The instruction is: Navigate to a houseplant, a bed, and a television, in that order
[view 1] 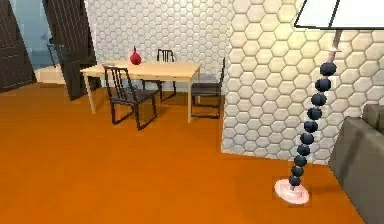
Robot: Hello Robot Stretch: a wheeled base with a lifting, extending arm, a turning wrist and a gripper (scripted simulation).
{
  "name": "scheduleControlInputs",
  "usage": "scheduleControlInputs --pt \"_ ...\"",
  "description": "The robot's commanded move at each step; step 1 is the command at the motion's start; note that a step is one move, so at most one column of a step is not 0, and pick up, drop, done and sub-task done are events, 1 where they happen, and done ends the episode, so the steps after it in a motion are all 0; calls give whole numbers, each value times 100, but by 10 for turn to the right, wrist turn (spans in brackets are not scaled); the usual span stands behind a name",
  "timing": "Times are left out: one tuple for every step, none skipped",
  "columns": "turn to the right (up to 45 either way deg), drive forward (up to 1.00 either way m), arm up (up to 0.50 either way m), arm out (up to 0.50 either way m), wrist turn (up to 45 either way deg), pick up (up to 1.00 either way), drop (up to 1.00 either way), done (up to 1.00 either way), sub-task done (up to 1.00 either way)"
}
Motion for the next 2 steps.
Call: scheduleControlInputs --pt "-450 0 0 0 0 0 0 0 0" --pt "-120 0 0 0 0 0 0 0 0"
